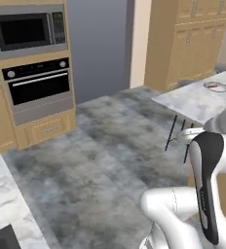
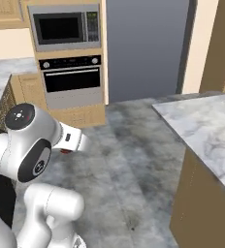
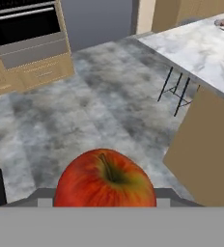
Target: Pick up the apple and orange from the fridge and place one fruit on each plate on the dining counter.
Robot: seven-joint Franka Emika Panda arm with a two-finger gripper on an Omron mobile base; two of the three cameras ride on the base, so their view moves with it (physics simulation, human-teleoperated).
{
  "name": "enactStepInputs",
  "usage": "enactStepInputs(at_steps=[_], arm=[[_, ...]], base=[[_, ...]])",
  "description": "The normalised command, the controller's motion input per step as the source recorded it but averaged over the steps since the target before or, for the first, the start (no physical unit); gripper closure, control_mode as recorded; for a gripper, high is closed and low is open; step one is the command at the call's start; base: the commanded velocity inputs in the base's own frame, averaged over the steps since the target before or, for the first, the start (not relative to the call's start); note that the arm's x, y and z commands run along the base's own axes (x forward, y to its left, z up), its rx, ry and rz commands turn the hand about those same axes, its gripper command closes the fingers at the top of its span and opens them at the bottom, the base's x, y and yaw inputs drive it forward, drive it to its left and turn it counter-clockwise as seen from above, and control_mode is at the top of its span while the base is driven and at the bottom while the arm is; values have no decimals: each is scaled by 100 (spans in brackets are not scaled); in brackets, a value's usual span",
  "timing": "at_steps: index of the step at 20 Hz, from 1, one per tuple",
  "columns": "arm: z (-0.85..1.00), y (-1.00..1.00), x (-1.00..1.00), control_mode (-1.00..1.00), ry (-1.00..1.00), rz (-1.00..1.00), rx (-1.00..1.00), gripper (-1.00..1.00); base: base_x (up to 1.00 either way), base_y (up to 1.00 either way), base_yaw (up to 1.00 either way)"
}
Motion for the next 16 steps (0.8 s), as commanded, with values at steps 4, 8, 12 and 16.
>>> enactStepInputs(at_steps=[4, 8, 12, 16], arm=[[0, 0, 0, 100, 0, 0, 0, 100], [0, 0, 0, 100, 0, 0, 0, 100], [0, 0, 0, 100, 0, 0, 0, 100], [0, 0, 0, 100, 0, 0, 0, 100]], base=[[100, 41, -27], [100, 45, -32], [100, 48, -43], [100, 46, -45]])
